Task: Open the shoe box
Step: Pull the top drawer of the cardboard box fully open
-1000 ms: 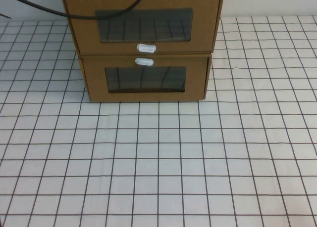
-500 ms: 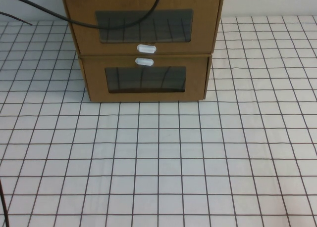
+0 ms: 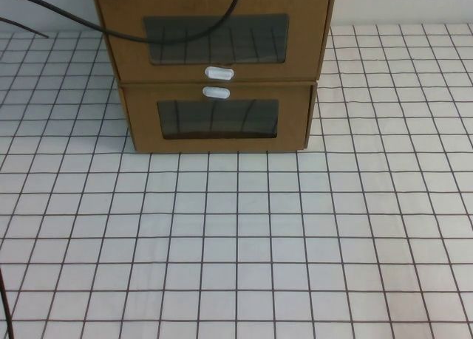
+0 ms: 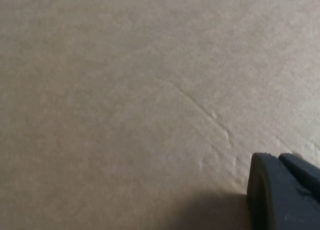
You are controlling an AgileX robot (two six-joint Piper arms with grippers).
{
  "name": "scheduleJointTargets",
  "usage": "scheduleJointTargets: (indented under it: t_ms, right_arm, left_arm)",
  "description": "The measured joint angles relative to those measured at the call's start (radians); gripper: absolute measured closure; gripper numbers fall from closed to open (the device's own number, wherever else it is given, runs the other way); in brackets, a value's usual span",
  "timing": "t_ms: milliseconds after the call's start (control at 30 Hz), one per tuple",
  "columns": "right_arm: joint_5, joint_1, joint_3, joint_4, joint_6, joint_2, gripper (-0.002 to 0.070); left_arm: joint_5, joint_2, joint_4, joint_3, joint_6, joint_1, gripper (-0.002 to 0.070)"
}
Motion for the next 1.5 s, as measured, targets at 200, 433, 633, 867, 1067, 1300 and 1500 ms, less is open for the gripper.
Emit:
scheduleJointTargets:
  t_ms: [200,433,633,867,1067,1300,1500]
  right_arm:
    - [0.266,0.000,-0.209,-0.028,-0.005,0.182,0.0689]
    - [0.561,0.000,-0.481,-0.101,-0.171,0.570,0.0689]
    - [0.625,0.000,-0.637,-0.112,-0.310,0.821,0.0689]
    - [0.599,0.187,-0.831,-0.171,-0.321,1.065,0.0689]
    - [0.568,0.452,-1.039,-0.416,-0.158,1.293,0.0689]
    - [0.560,0.739,-1.247,-0.909,0.121,1.539,0.0689]
    - [0.536,0.867,-1.324,-1.400,0.349,1.681,0.0689]
  left_arm:
    - [-0.005,0.001,0.004,0.000,0.000,0.000,0.0677]
    - [-0.005,0.001,0.005,0.000,0.000,0.000,0.0677]
    - [-0.005,0.001,0.005,0.000,0.000,0.000,0.0677]
    - [-0.005,0.001,0.008,0.000,0.000,0.000,0.0677]
    - [-0.005,0.001,0.012,0.000,0.000,0.000,0.0677]
    - [-0.005,0.001,0.012,0.000,-0.001,0.000,0.0677]
    - [-0.007,0.001,0.016,0.000,-0.001,0.000,0.0677]
